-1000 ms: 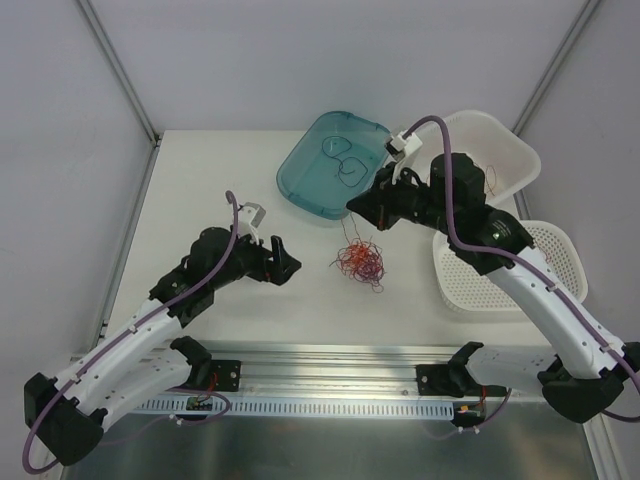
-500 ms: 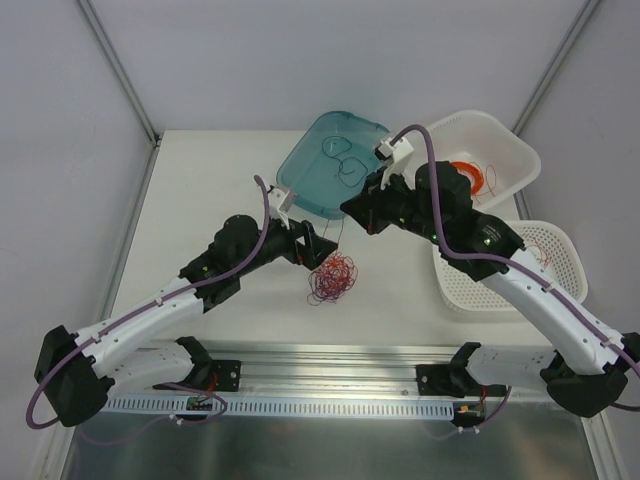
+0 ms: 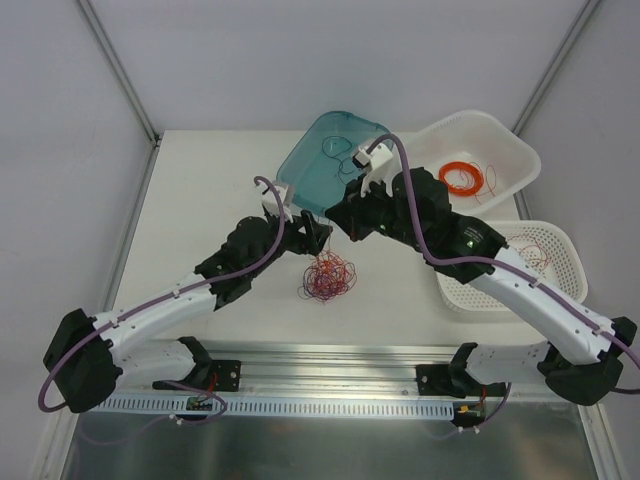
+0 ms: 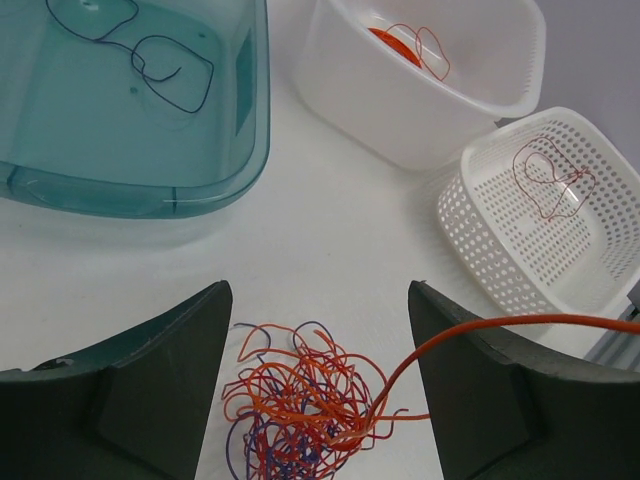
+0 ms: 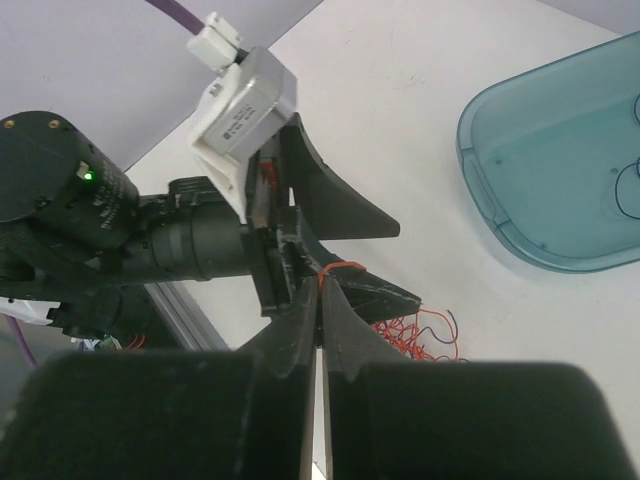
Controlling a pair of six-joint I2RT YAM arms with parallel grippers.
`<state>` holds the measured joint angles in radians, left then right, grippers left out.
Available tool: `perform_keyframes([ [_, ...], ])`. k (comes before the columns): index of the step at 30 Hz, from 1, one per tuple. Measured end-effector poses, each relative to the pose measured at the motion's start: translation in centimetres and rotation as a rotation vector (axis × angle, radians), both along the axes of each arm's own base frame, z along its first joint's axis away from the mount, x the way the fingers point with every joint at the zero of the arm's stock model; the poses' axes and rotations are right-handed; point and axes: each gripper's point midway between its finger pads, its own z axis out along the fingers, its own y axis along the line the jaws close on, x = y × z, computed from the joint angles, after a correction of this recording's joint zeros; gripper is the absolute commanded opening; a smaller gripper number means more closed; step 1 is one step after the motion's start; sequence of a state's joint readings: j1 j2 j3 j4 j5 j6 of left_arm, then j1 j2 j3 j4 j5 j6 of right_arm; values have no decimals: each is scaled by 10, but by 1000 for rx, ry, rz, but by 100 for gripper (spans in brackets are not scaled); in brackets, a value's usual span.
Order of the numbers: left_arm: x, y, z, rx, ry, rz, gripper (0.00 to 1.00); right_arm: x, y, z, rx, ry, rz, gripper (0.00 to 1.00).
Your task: Untangle the cables
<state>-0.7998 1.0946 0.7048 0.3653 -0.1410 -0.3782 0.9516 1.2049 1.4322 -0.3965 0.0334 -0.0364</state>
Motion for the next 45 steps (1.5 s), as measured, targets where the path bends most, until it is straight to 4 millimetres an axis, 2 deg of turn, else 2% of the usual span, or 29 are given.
perform_keyframes([
  [5,6,-6,-15,11,31,23,72,-2,5,1,-4,-7,-1,1],
  [9,9,-8,-43,29,91,48,72,1,3,15,8,-32,-22,1],
  [15,5,3,-113,109,235,115,72,5,-13,59,35,-112,-73,1],
  [17,7,7,-130,139,274,150,73,4,-21,77,46,-144,-88,1],
  [19,11,11,-137,156,289,191,72,4,-29,82,24,-159,-104,1],
  [23,20,20,-136,195,294,275,69,8,-47,84,-38,-191,-156,1],
  [25,23,27,-136,207,293,314,62,10,-54,83,-62,-200,-176,1],
  [28,25,42,-139,225,305,363,59,10,-65,80,-99,-207,-201,1],
  [33,32,92,-136,169,352,501,61,9,-80,74,-149,-208,-224,1],
  [36,33,120,-121,118,366,574,52,10,-85,71,-169,-211,-234,1],
  [38,30,131,-104,94,344,591,37,13,-89,67,-181,-212,-246,1],
  [40,21,141,-82,84,296,583,29,17,-92,59,-187,-205,-263,1],
  [43,11,154,-53,101,223,560,22,27,-97,37,-196,-159,-296,1],
  [45,7,155,-33,112,177,517,16,34,-97,9,-211,-100,-312,1],
])
